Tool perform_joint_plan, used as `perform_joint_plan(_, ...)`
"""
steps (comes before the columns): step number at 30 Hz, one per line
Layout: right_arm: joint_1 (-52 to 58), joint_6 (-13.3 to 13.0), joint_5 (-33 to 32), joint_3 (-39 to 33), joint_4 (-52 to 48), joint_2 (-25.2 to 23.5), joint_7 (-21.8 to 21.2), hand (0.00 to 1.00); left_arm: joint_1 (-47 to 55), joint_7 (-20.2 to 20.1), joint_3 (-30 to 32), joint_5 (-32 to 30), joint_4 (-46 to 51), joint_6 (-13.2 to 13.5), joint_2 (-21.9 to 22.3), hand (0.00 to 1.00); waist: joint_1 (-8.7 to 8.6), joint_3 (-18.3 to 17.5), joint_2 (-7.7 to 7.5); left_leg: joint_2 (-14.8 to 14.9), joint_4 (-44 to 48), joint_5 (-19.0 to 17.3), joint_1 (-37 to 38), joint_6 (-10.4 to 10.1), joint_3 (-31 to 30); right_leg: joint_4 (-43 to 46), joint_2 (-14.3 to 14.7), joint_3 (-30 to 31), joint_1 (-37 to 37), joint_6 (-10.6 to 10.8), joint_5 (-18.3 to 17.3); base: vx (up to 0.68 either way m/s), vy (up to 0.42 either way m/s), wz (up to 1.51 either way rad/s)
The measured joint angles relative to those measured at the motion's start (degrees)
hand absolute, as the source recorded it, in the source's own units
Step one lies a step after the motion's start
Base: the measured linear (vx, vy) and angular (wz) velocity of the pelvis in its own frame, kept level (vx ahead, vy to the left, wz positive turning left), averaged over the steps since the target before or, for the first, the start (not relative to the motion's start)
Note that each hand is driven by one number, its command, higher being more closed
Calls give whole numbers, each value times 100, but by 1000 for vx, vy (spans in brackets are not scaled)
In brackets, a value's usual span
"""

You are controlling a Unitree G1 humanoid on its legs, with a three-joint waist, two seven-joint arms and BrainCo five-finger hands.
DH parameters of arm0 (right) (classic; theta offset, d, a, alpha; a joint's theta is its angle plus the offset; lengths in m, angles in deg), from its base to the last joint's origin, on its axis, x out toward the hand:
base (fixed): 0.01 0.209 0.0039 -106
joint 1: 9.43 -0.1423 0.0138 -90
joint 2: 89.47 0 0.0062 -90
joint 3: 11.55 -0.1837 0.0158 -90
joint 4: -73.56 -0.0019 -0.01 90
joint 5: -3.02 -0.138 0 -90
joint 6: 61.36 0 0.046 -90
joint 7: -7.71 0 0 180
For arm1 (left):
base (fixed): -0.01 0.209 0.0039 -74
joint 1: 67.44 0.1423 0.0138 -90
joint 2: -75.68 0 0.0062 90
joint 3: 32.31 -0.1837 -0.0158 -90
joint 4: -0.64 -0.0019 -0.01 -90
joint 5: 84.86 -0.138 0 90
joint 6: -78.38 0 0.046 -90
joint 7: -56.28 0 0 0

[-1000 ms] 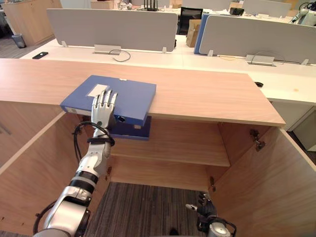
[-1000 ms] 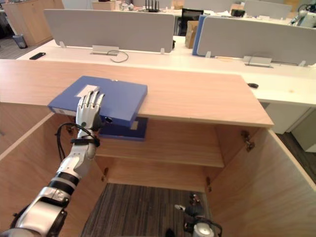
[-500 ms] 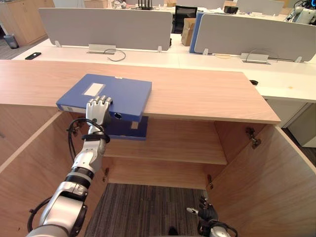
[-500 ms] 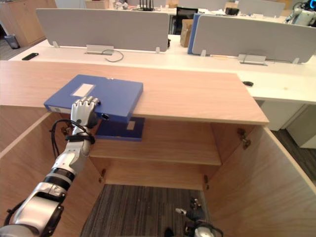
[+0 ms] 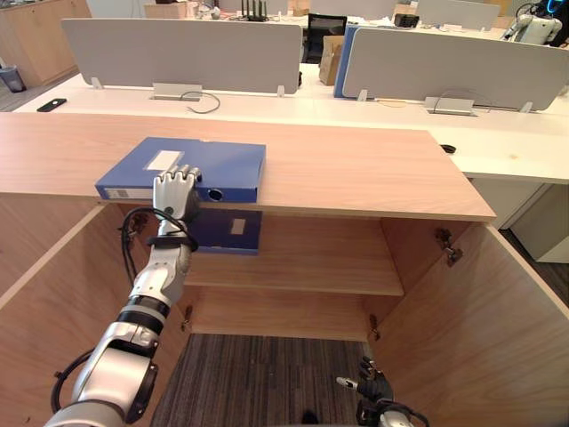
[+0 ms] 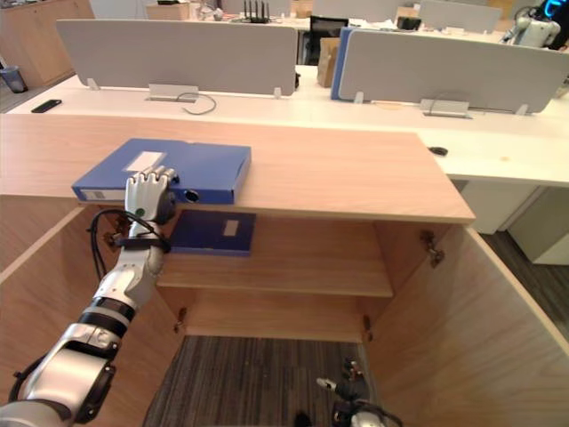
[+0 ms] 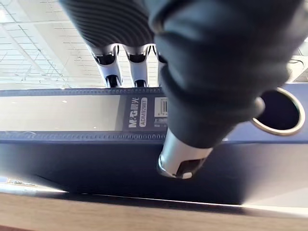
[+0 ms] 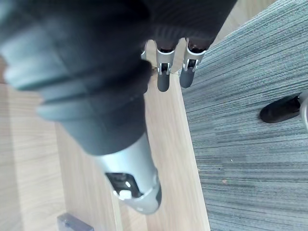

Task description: Walk over to the cabinet, pick up the folder, carry it to the office cabinet, place the folder inside the office cabinet, then close the office cabinet door

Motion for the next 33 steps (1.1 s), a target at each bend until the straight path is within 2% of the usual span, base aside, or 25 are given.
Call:
perform_joint_plan(7,-2,0,1,1,30,-1,45,0,-51,140,211,478,338,-61,139,100,18,0,2,5,-4,1,1,-1,2,3,2,0,-1,1,1,0,0,0)
perform_joint_plan(10,-8,11,1,0,102,-5,98,0,22,167,525,717,1167,-176,407,100,61,1,4,1,-6,0,-5,-1,2,8,-5,1,-8,3,0,0,0,0)
perform_joint_plan(13,-19,14,3,-3,50,-44,182,0,146,337,655,916,2094,-246,841,100,178,2,5,-1,-4,-5,-7,1,1,10,-18,3,-8,5,-2,0,0,0)
perform_joint_plan(17,-35,7,4,1,-463,-98,207,0,280,540,653,1143,2861,-225,1252,100,239,5,10,-1,14,-9,-12,1,-14,38,-37,1,-6,7,-18,0,0,0)
perform_joint_plan(24,14,-19,3,-3,-1147,-97,231,0,283,768,653,1350,3645,-77,1459,100,253,15,24,-1,26,-28,-11,-2,-37,139,-41,-13,-36,25,-96,0,0,0)
perform_joint_plan(28,361,-110,-106,-55,-2564,-93,161,0,340,771,662,1723,4412,205,1695,100,281,48,74,-17,26,-46,-30,23,-38,146,-22,-16,-25,44,-112,0,0,0)
perform_joint_plan(29,481,-216,-360,-54,-3107,-94,38,0,466,768,665,1917,4715,408,1779,100,279,67,103,-18,27,-53,-31,34,-38,156,-22,-15,-25,50,-119,0,0,0)
perform_joint_plan(31,584,-349,-792,-72,-3575,-96,-203,0,617,675,671,2376,4988,740,1838,100,279,84,130,-21,26,-57,-31,39,-38,162,-23,-15,-26,57,-125,0,0,0)
perform_joint_plan(33,741,-485,-1490,-231,-4216,-144,-570,0,888,403,721,3276,5273,1238,1908,100,282,98,153,-21,29,-61,-29,44,-39,171,-23,-15,-24,60,-131,0,0,0)
